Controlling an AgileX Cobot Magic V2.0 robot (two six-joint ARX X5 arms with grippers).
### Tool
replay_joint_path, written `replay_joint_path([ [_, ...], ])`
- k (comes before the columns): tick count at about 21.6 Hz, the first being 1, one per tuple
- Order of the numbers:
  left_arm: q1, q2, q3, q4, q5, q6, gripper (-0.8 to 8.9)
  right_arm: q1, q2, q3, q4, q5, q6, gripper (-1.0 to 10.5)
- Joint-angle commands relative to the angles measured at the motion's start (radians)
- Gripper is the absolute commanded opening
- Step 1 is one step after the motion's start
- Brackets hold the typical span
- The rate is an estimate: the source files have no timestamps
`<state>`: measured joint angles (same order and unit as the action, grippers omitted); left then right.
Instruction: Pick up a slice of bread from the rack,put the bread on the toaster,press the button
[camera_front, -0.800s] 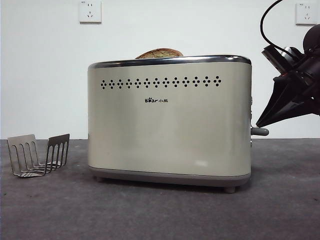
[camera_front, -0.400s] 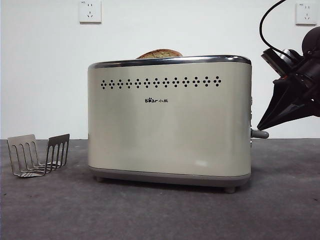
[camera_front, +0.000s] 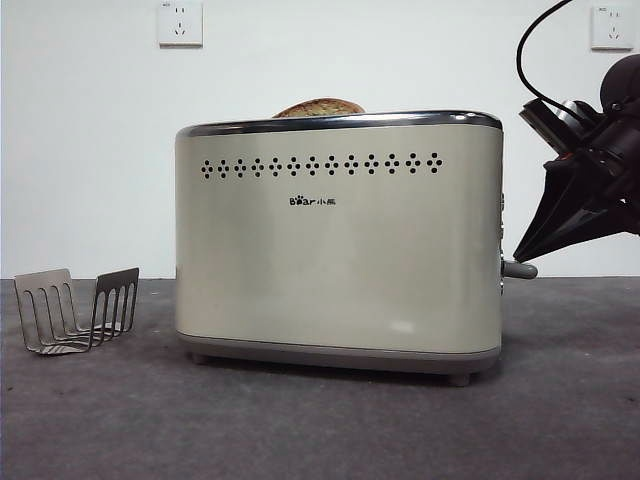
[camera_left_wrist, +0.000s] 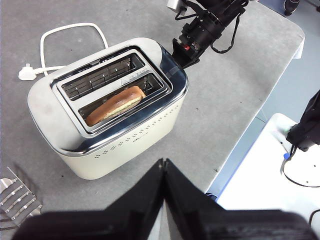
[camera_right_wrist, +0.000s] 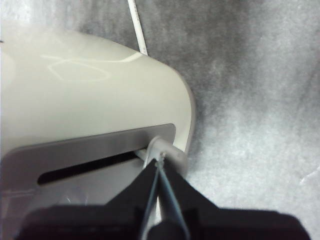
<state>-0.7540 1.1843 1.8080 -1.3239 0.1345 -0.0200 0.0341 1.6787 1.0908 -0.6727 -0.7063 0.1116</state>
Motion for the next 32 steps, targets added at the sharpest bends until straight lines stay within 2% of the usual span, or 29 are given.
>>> replay_joint_path([
  [1, -0.002, -0.004, -0.003, 0.002, 0.003, -0.006, -0.06, 0.012, 0.053, -0.043, -0.029, 0.097, -0.015, -0.1],
  [5, -0.002, -0.004, -0.003, 0.002, 0.003, -0.006, -0.06, 0.013, 0.053, -0.043, -0.032, 0.092, -0.015, -0.1],
  [9, -0.002, -0.004, -0.003, 0.002, 0.003, -0.006, -0.05, 0.013, 0.047, -0.039, -0.011, 0.030, -0.011, -0.1],
  [16, -0.002, -0.004, -0.003, 0.002, -0.005, -0.001, -0.05, 0.012, -0.012, -0.038, -0.008, 0.026, -0.009, -0.1],
  [28, -0.002, -0.004, -0.003, 0.002, -0.004, -0.002, -0.04, 0.013, -0.239, -0.001, -0.017, 0.025, 0.023, -0.1],
  [32, -0.002, -0.004, -0.003, 0.002, -0.004, -0.001, -0.04, 0.013, -0.357, 0.067, -0.095, 0.026, 0.026, -0.1],
])
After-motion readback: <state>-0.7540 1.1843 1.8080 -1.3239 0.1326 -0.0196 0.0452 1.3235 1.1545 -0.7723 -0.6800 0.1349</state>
